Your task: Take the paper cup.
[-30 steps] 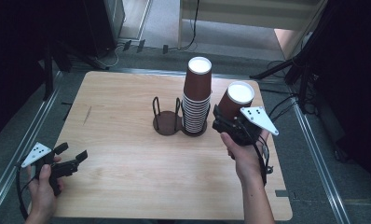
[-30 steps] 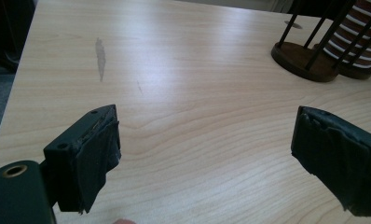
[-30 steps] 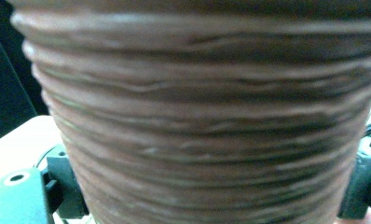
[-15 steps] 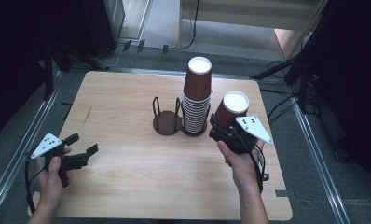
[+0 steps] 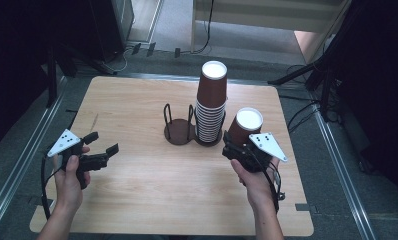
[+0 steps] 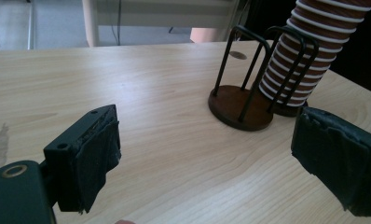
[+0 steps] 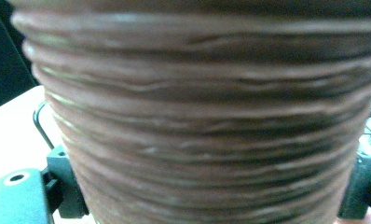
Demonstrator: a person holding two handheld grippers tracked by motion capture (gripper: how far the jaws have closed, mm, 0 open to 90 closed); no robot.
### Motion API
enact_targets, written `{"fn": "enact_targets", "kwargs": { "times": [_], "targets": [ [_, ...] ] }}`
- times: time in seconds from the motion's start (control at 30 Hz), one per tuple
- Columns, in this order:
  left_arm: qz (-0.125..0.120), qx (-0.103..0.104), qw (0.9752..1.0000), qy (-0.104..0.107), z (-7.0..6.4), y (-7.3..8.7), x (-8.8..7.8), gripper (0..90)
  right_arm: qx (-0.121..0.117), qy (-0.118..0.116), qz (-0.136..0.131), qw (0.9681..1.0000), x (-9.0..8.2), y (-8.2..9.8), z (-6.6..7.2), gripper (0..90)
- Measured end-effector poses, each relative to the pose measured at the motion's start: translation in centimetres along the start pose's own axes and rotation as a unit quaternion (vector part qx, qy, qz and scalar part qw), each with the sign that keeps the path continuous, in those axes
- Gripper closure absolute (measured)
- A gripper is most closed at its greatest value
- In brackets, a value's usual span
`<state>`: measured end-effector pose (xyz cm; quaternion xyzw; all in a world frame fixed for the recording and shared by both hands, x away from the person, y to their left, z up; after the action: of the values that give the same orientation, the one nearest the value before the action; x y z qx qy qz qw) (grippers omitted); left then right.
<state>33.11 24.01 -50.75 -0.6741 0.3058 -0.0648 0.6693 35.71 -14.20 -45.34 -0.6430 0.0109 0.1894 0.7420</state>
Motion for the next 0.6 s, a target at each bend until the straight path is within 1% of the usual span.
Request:
{"fn": "enact_targets", "kwargs": {
  "times": [0.07,0.13,0.2,0.27,0.43,0.47,0.53,0.57,0.6],
  "targets": [
    [-0.001,0.0,1.0,0.005,-0.5,-0.5,0.4,8.7,-0.004,0.003,0.004,1.0,0.2,0.6,0.0,11.0],
    [0.0,0.002,0.9999,0.013,-1.0,-0.8,0.8,8.7,-0.008,0.005,0.01,0.9999,0.4,1.0,0.0,11.0],
    [0.0,0.004,0.9998,0.017,-1.3,-1.1,1.0,8.7,-0.009,0.004,0.012,0.9999,0.4,1.4,0.0,10.9],
    [0.0,0.005,0.9998,0.019,-1.5,-1.3,1.2,8.7,-0.014,0.003,0.011,0.9998,0.4,1.7,0.2,11.0],
    [-0.005,0.0,0.9997,0.025,-1.9,-1.8,1.6,8.7,-0.023,0.002,0.023,0.9995,0.6,2.9,0.6,11.0],
    [-0.005,0.003,0.9996,0.027,-2.2,-1.8,1.8,8.7,-0.024,0.001,0.025,0.9994,0.6,3.1,0.8,10.9],
    [0.004,0.019,0.9993,0.033,-2.9,-1.5,2.0,8.7,-0.028,-0.001,0.029,0.9992,0.6,3.5,1.1,10.9],
    [0.01,0.026,0.9989,0.037,-3.3,-1.4,2.1,8.7,-0.034,0.0,0.03,0.999,0.6,3.7,1.2,10.9],
    [0.01,0.028,0.9986,0.043,-3.6,-1.3,2.2,8.7,-0.038,-0.002,0.032,0.9988,0.6,3.9,1.3,10.9]
  ]
}}
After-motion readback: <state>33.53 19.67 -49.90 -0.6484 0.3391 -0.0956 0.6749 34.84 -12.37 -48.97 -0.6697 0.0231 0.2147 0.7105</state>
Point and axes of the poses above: each handheld gripper's, and its own axes: x roughly forward along the jaws, y roughly out of its underside, z roughly to its left, the point moved 9 cm from there along x, roughly forward along the jaws, and after that the axes turned 6 degrees about x, right-handed, at the moved point
